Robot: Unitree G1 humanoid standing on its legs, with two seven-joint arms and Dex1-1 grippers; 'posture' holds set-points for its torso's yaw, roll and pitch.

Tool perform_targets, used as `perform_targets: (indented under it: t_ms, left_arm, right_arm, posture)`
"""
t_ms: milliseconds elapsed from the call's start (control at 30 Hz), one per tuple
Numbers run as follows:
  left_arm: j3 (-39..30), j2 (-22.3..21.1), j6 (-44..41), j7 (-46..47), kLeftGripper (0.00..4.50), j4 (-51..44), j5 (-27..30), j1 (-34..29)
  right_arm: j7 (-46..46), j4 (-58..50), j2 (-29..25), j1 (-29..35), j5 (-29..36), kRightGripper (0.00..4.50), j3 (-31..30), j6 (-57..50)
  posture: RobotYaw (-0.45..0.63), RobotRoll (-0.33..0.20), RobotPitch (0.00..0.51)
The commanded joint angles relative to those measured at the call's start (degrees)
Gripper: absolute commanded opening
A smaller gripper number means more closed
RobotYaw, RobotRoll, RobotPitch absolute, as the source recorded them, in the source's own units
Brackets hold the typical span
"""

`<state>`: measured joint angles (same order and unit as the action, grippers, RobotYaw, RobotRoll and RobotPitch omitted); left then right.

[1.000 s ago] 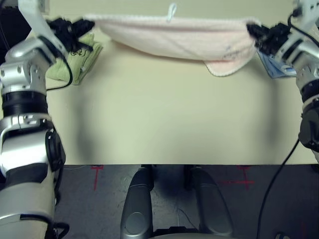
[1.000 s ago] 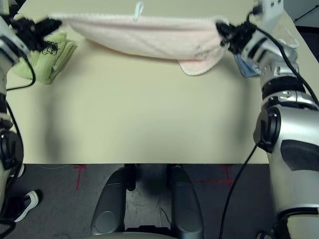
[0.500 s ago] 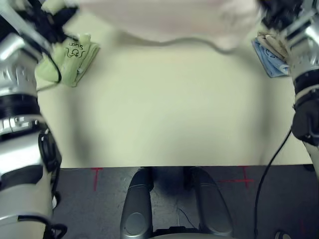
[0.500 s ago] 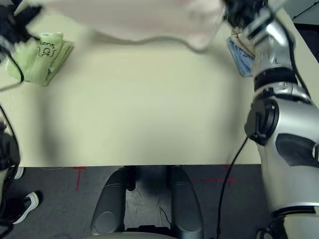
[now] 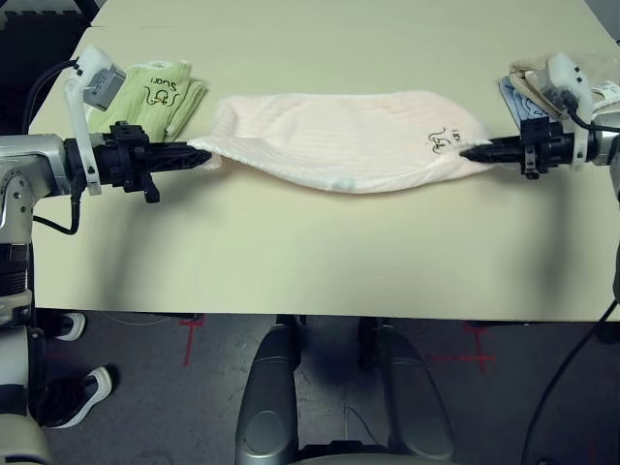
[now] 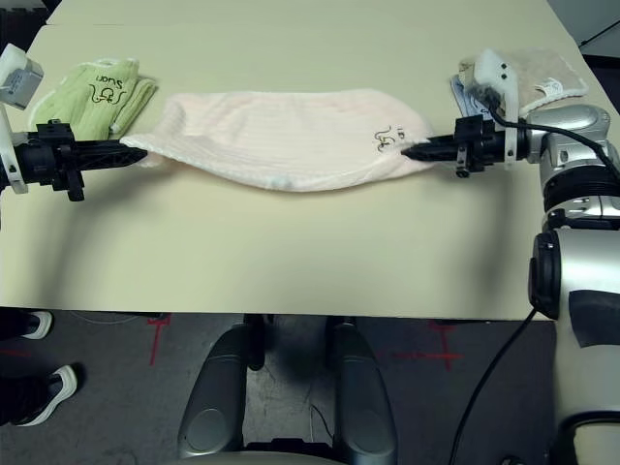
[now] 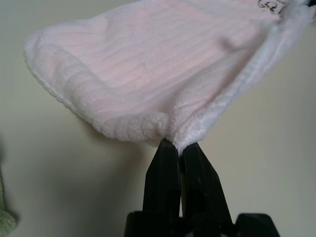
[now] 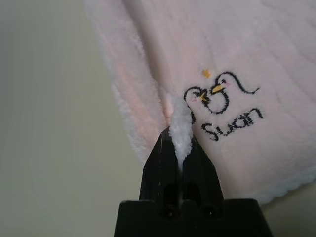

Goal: Fold the towel and set it aside.

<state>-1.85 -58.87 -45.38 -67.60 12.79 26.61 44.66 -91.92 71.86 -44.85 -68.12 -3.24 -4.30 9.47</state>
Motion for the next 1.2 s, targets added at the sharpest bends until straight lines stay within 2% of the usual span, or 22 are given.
perform_targets:
  t_ms: [33, 167, 400, 500, 733, 900, 1033, 1200]
  left_arm:
    - [3.3, -3.7, 2.5, -4.5, 0.03, 1.0, -3.6, -2.3]
    - [6.4, -6.6, 4.9, -9.4, 0.03, 1.8, -6.0, -3.8]
    - [8.3, -9.4, -1.4, -17.9, 0.03, -2.3, -3.2, -2.2]
    - [9.5, -10.8, -1.6, -20.7, 0.03, -3.5, -4.1, -1.6]
    - [15.0, -14.2, 16.0, -24.0, 0.03, 0.6, -15.6, -1.9]
    - [16.2, -13.0, 23.9, -23.8, 0.03, 6.2, -20.1, -0.8]
    - [16.9, -10.5, 28.9, -21.3, 0.03, 12.3, -23.5, 3.6]
    - [16.4, -5.3, 31.2, -17.9, 0.03, 19.7, -25.7, 11.3]
  right_arm:
    - [-0.6, -0.9, -2.5, 2.1, -0.6, 0.00, -3.9, 1.7]
    - [-0.6, -1.4, -3.0, 2.9, 0.2, 0.00, -5.3, 3.8]
    - [2.2, -0.8, -3.6, 3.7, -0.7, 0.00, -3.0, 11.6]
    - [4.7, -0.4, -3.6, 3.2, -1.4, 0.00, -3.2, 14.5]
    - [4.1, 0.4, -4.6, 1.1, -2.3, 0.00, -3.4, 14.8]
    - [0.5, 0.6, -5.8, 0.5, -1.8, 0.00, -3.2, 10.5]
    - [0.8, 0.3, -5.5, 0.9, -0.6, 0.00, -2.0, 9.7]
    - [11.2, 0.7, -5.0, 0.6, -2.7, 0.00, -1.9, 10.0]
  posture:
    - [0.04, 0.000, 0.307]
    - [0.03, 0.000, 0.305]
    - [0.03, 0.000, 0.301]
    - [0.04, 0.000, 0.298]
    - [0.04, 0.000, 0.292]
    - [0.03, 0.000, 0.289]
    - [0.02, 0.000, 0.289]
    - [0.03, 0.000, 0.286]
